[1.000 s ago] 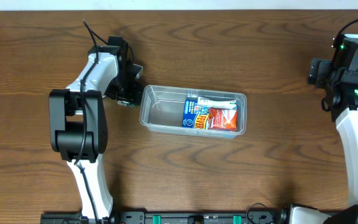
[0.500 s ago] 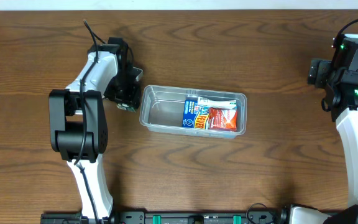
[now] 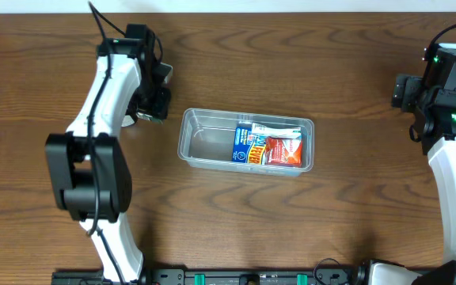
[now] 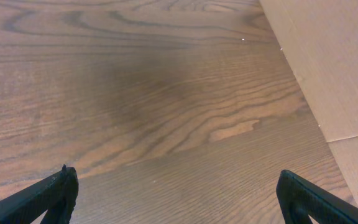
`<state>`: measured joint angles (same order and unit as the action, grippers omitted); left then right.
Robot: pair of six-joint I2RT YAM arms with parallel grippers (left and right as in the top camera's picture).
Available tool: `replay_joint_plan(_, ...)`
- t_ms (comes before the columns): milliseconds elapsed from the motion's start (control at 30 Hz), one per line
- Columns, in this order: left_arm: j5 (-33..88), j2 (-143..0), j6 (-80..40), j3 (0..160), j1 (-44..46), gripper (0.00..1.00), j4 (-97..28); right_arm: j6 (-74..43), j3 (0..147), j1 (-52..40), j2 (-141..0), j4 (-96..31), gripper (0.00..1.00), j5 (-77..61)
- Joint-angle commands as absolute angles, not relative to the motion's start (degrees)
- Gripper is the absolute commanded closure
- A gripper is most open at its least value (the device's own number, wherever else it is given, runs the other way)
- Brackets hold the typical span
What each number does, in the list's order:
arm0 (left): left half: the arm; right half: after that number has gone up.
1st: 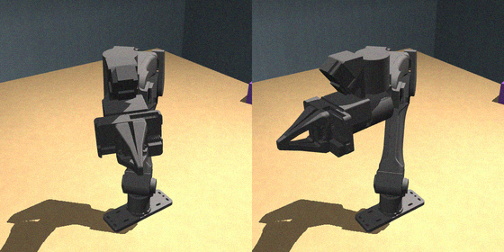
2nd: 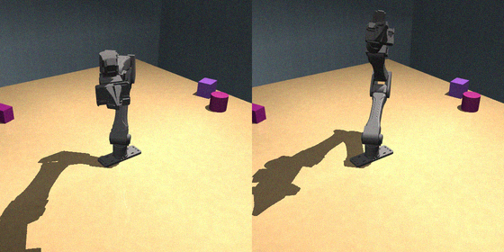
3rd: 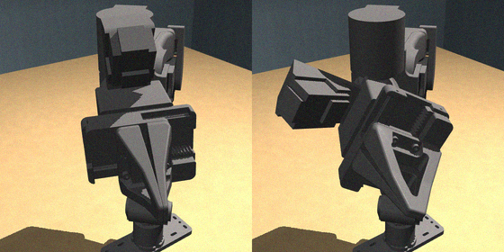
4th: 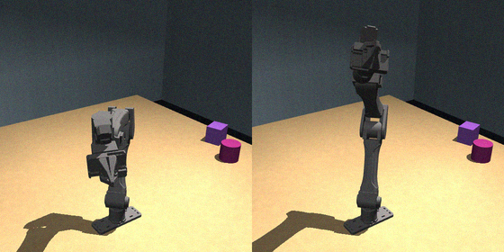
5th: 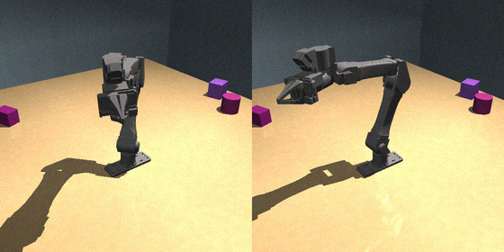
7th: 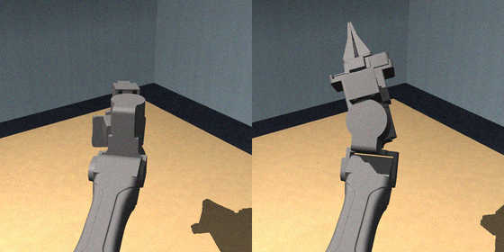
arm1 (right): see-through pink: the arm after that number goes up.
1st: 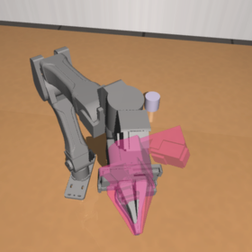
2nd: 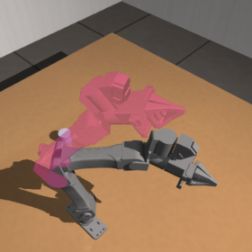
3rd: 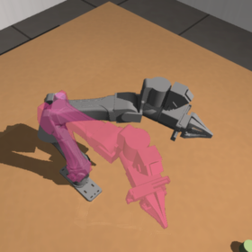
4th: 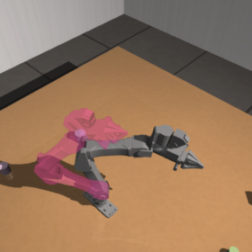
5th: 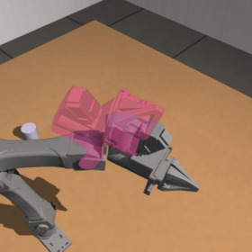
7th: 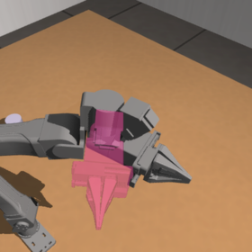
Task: Pack container
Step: 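Carry the Zam-Buk box right and lower it into the container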
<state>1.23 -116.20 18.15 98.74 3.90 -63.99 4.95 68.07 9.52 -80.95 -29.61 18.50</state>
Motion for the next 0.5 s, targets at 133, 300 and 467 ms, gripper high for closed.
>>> replay_joint_plan(133, 0.6, -110.0, 16.6, 100.3, 4.4, 0.53, -65.3, 4.1, 68.2, 9.7, -80.6, -29.7, 0.01, 19.1)
replay_joint_plan(300, 1.1, -106.1, 17.4, 100.3, 7.8, 0.53, -65.3, 4.1, 68.2, 9.7, -80.6, -29.6, 0.01, 19.1)
replay_joint_plan(467, 1.1, -103.3, 20.7, 100.3, 15.0, 0.53, -65.4, 4.1, 68.2, 9.7, -80.6, -29.7, 0.01, 19.1)
